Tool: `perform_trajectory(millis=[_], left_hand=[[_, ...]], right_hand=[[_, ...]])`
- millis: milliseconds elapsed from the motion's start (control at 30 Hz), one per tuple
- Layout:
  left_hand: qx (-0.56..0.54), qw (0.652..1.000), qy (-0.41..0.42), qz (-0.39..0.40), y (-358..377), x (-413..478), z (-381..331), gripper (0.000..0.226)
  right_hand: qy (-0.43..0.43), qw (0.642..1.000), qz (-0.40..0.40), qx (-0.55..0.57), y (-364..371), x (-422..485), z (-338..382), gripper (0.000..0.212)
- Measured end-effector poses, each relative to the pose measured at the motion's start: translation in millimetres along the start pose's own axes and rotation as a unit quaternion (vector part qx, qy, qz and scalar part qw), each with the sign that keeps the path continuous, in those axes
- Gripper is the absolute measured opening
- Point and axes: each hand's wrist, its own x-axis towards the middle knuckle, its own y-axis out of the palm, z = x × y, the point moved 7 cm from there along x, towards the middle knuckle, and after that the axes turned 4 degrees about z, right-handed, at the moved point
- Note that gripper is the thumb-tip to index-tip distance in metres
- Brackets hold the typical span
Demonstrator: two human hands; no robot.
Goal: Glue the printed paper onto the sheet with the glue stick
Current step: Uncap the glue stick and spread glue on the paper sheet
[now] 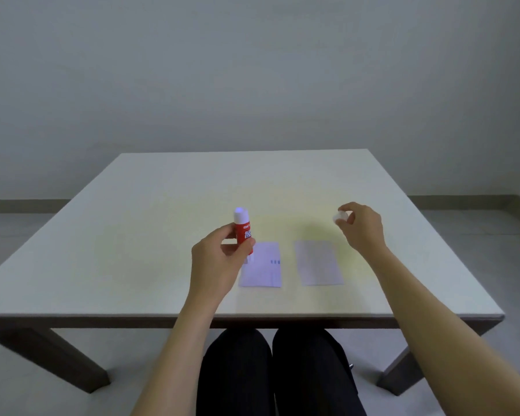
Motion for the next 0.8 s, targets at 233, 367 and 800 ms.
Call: perform_trajectory(millis=[233,367,800], left_hand=[[-0.072,0.997,-0.033,-0.019,-4,3,5,0.002],[-0.111,0.992,-0.036,-0.039,-5,3,6,0.006],[-0.259,0.959,-0.058,-0.097,13,16,-4,0.006]], right_hand=[[-0.031,0.991,0.021,-0.132,16,-1,-13,0.032],[-0.042,0.986,0.02,-0.157,13,-4,-14,0.041],[-0.033,0.771,0.263,0.579,65,-118,106,0.039]])
